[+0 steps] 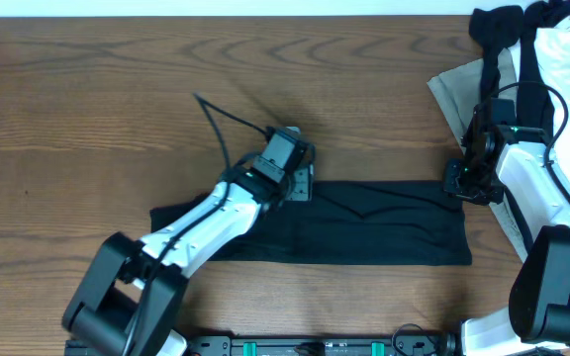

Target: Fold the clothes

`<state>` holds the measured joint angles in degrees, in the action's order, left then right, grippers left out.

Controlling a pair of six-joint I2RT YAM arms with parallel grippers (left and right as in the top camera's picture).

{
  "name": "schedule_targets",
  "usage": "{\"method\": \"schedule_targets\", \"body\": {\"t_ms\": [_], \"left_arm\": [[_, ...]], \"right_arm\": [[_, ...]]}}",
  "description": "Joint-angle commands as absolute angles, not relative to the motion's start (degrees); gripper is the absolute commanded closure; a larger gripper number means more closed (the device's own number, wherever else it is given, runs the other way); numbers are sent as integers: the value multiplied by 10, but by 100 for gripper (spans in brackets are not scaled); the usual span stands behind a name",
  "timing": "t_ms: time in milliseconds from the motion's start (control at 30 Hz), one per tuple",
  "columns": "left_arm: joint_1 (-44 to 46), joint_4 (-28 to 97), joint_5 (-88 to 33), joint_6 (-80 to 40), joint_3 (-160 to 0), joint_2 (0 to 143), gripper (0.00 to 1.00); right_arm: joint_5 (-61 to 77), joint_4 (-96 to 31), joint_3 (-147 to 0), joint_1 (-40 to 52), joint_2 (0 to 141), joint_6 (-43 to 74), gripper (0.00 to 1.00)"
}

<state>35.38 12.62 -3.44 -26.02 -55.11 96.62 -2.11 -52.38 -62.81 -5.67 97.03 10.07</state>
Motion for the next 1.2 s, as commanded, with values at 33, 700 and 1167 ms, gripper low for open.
{"method": "schedule_targets", "body": {"t_ms": [33,700,1167], "left_arm": [[356,125,-17,-225,-556,992,43],[356,160,-8,-225,-555,1000,53],[356,160,-4,-227,-553,1025,91]], "right_arm": [[-19,-521,-625,-59,971,102,73],[-19,-516,-625,-59,971,102,73],[-19,-517,-625,-59,971,102,73]]}}
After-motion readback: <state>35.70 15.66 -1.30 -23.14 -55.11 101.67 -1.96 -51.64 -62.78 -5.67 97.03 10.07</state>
